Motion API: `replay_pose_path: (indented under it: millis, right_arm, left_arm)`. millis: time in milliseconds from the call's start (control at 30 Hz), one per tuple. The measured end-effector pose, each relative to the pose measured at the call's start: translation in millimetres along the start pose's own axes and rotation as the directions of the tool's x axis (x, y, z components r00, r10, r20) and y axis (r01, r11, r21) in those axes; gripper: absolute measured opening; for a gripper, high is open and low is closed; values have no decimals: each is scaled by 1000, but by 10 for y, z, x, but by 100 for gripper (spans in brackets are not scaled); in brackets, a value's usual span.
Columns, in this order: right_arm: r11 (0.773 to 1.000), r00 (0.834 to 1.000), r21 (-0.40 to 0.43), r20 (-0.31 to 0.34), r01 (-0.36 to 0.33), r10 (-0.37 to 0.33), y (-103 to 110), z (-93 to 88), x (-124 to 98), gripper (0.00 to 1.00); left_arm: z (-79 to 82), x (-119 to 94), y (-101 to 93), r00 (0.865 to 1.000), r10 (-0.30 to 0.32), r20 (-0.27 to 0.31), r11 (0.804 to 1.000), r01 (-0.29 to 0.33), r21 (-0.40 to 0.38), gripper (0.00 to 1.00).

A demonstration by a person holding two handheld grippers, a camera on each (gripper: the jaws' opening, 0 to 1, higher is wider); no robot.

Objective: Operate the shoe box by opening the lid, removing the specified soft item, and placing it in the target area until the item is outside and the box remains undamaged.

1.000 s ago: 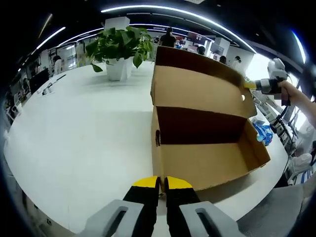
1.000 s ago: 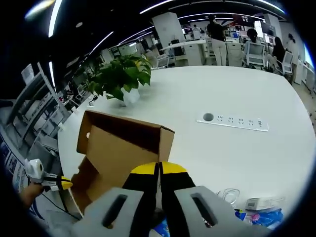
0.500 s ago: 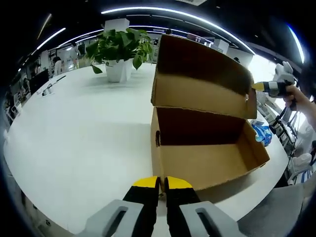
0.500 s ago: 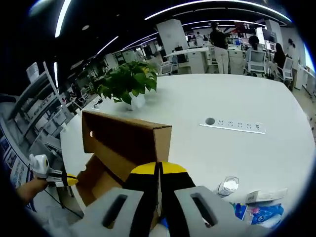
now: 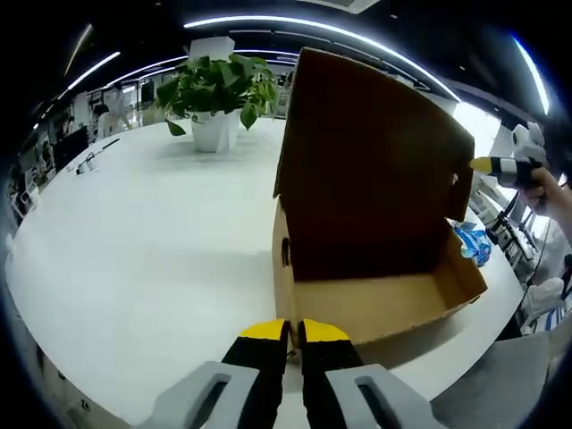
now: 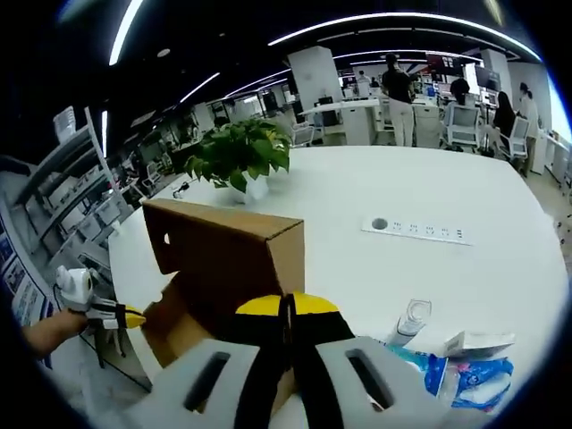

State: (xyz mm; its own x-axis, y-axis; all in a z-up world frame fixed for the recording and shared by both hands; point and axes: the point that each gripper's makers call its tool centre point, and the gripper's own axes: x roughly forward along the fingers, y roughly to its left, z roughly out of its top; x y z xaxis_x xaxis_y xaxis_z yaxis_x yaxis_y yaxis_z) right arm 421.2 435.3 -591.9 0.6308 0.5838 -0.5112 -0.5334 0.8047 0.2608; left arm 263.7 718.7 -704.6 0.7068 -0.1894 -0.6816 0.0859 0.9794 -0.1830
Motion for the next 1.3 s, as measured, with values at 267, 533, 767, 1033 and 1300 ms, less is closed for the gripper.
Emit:
replay_pose_path:
  millis: [267, 533, 767, 1033, 1300]
  right_arm:
    - [1000, 999, 18, 33, 12, -12, 73, -81, -103, 1]
    - [999, 998, -17, 52, 32, -31, 147, -179, -191, 1]
    - [999, 997, -6, 63, 34, -34, 190, -266, -254, 1]
    - [999, 997, -21, 67, 42, -40, 246, -366, -306, 2]
    - [998, 997, -55, 65, 44, -40, 290, -474, -353, 3]
  left_arm:
    - [10, 10, 1, 1000, -9, 1, 1000, 9, 10, 5]
    - [24, 23, -13, 1000, -8, 1, 1000, 8, 26, 7]
    - [127, -35, -48, 999, -17, 35, 999, 15, 36, 13]
    - [412, -201, -27, 995, -12, 103, 998, 4, 69, 16]
    - [761, -382, -46, 984, -21, 175, 993, 1, 116, 19]
